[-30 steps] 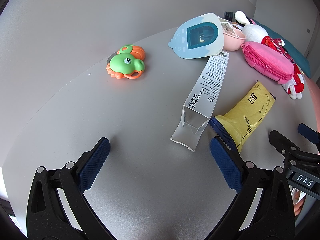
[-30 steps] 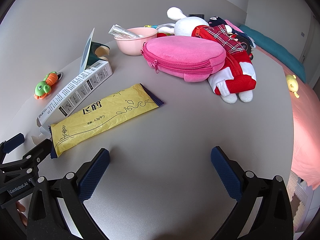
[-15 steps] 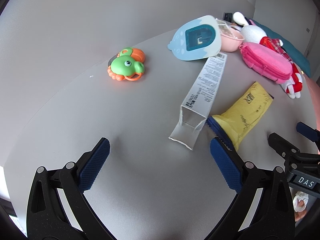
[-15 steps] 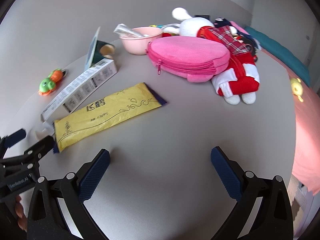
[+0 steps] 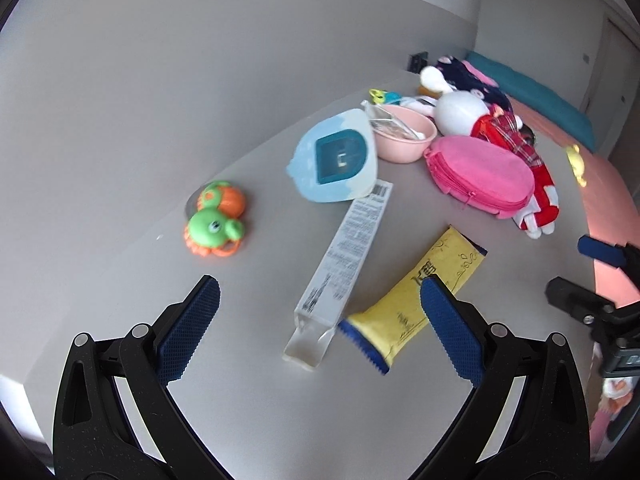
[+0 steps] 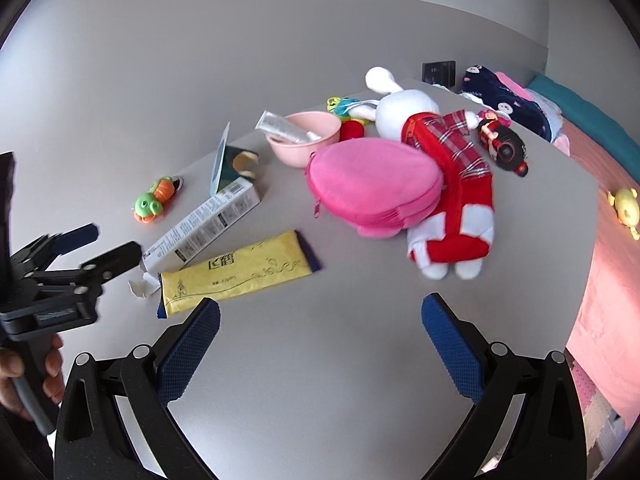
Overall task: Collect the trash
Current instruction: 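Grasp the white toothpaste box with the left tool while the right tool grasps the yellow tube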
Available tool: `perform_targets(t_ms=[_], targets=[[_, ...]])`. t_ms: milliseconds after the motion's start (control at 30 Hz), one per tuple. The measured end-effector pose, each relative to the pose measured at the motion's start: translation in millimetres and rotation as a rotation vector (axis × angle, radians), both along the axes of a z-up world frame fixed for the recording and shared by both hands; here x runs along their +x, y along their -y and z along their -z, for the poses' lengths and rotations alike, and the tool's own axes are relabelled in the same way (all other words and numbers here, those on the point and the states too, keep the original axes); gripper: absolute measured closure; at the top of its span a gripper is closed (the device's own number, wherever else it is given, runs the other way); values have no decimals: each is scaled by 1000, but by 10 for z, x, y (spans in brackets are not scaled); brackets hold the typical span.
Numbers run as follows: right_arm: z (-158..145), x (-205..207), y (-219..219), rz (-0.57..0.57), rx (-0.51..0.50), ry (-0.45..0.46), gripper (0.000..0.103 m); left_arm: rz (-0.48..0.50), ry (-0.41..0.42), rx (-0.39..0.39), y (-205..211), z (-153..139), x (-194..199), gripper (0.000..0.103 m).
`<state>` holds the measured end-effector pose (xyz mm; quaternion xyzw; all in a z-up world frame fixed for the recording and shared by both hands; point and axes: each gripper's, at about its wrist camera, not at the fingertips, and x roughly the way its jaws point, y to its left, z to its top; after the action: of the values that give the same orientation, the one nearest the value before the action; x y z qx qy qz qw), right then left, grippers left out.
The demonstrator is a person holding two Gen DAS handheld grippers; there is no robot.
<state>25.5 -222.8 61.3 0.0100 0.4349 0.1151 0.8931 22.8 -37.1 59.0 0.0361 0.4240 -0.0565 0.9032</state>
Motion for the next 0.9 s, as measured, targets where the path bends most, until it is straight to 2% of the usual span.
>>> perform_targets(t_ms=[167, 267, 367, 433, 533, 667, 800, 900], targets=[[-88, 61, 104, 28, 11, 2, 3, 60, -40, 59, 191, 115, 283, 6], [-109, 86, 134, 51, 29, -10, 3, 87, -62, 90, 275, 185, 422, 19], [-91, 128, 153, 75, 72, -51, 5, 107, -99, 119, 321, 290, 528, 37], [-67, 158, 142, 85, 101, -78, 6, 115, -119, 137, 326, 365, 568, 53], [-50, 200, 93, 92, 117, -101, 6, 126, -130, 135, 349, 453, 611, 58], [-30, 223, -43, 87, 132, -118, 7, 143, -78, 190, 400, 520, 528, 61], [33, 247, -181, 83, 137, -157, 9, 154, -76, 159, 373, 532, 461, 74], [88, 258, -269, 81, 176, -195, 14, 164, -83, 83, 263, 492, 377, 75]])
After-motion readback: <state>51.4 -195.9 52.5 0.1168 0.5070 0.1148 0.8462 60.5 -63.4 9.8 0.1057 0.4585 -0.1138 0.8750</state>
